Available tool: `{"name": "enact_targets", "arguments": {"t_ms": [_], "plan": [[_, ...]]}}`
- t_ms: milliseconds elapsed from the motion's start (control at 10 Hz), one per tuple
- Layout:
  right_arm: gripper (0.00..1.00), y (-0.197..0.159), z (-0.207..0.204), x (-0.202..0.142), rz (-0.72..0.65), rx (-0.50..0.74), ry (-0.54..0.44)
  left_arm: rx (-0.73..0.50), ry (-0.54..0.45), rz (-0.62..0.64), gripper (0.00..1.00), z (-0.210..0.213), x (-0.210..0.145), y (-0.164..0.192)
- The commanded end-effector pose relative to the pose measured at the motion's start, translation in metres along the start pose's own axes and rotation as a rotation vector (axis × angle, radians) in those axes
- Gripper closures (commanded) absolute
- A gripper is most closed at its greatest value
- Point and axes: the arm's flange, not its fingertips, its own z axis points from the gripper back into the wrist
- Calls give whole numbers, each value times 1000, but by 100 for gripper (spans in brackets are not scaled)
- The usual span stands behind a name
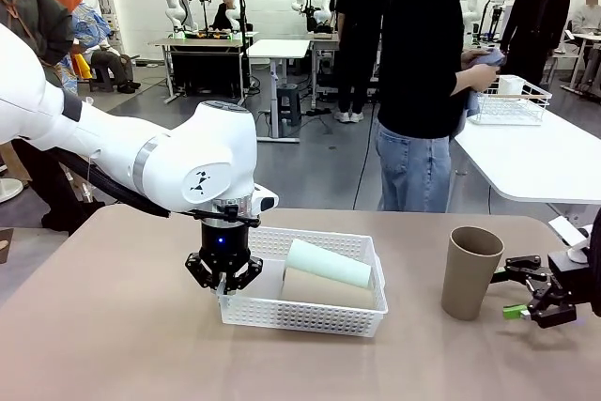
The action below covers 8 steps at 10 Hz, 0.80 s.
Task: Clean and organize the cups into the basket.
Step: Pick up the Reusable plastic cup from the right side of the table and stack it inside the Organizing basket in the center of the table.
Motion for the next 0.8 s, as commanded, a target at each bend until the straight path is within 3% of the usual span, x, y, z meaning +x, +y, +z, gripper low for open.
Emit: {"name": "enact_targets", "arguments": {"t_ms": [0,700], "plan": [[0,-18,-12,-4,-26,3,-37,4,1,-2,100,-1,0,0],[0,-38,-40,-1,-62,50,-68,4,1,-2,100,-1,0,0]]}}
